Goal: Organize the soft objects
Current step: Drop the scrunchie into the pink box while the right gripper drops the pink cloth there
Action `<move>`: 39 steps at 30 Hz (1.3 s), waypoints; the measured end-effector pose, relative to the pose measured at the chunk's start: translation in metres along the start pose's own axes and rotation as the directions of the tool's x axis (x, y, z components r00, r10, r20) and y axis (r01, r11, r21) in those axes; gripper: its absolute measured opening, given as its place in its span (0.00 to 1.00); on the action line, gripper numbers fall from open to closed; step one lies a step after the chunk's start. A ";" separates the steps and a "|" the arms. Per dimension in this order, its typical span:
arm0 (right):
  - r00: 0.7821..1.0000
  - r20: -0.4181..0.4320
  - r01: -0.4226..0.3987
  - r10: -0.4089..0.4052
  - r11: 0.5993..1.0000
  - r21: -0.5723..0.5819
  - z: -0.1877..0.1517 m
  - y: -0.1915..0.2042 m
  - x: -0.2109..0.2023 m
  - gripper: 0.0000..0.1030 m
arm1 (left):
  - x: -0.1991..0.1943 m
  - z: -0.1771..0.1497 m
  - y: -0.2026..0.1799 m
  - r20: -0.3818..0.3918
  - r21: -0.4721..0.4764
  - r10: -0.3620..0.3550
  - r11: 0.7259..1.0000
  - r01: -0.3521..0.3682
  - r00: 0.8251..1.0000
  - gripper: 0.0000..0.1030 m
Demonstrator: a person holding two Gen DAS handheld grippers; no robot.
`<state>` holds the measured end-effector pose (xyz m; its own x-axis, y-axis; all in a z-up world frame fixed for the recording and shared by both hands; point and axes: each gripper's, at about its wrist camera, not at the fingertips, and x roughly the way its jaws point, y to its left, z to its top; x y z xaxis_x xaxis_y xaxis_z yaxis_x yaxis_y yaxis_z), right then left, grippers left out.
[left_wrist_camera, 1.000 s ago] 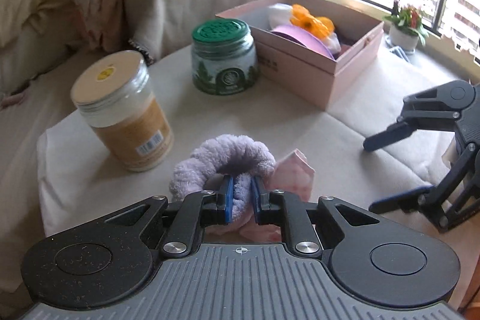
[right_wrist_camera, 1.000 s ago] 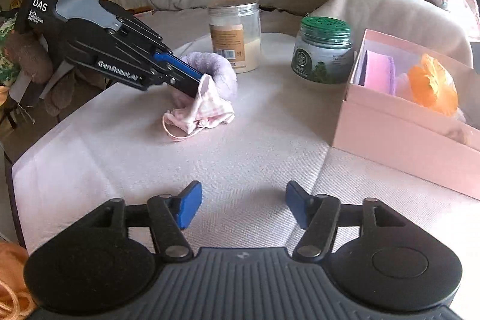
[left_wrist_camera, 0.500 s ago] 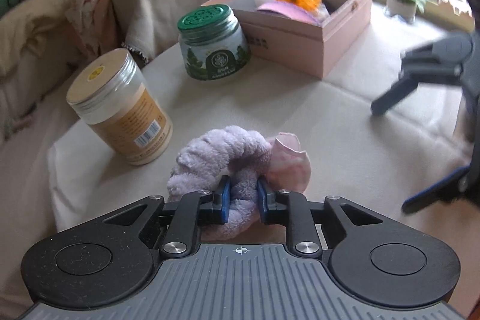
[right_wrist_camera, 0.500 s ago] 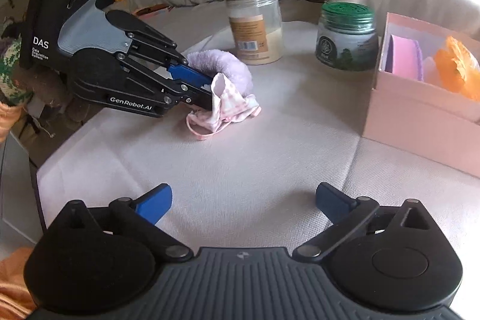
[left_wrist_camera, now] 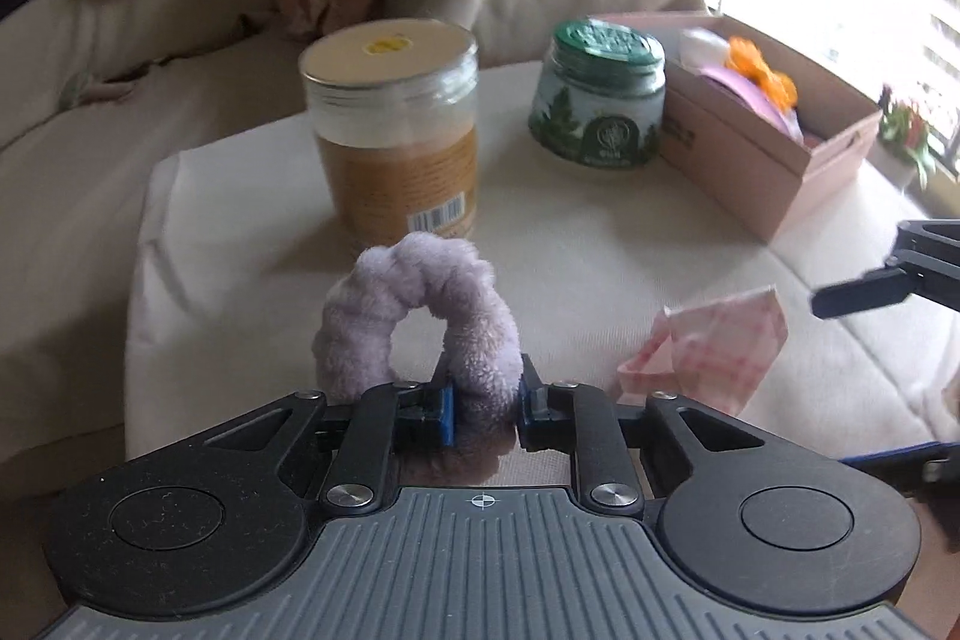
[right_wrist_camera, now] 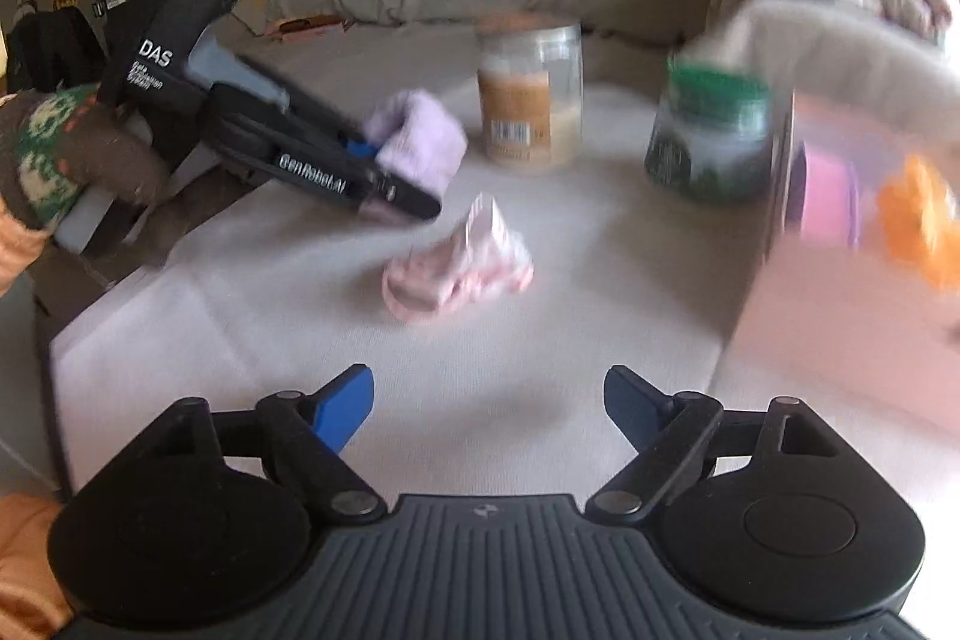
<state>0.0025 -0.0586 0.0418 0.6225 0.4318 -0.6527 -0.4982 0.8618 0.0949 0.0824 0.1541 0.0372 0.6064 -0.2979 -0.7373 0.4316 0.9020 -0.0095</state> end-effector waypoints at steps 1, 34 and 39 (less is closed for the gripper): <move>1.000 0.016 0.004 -0.004 1.000 -0.017 0.005 0.004 0.003 0.82 | -0.003 -0.001 0.000 0.013 -0.009 -0.002 1.000 0.002 1.000 0.20; 0.933 0.124 0.300 -0.338 0.921 0.247 -0.068 -0.084 -0.180 0.03 | -0.018 0.130 -0.164 0.262 -0.005 -0.440 0.890 0.457 0.859 0.20; 0.933 0.120 0.293 -0.340 0.909 0.297 -0.079 -0.111 -0.169 0.02 | 0.064 0.173 -0.161 0.207 -0.175 -0.433 0.866 0.469 0.877 0.24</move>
<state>-0.0951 -0.2482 0.0822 0.8225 0.1419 -0.5507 -0.0915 0.9888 0.1180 0.1675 -0.0640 0.1083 0.4836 -0.7167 -0.5025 0.5408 0.6961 -0.4723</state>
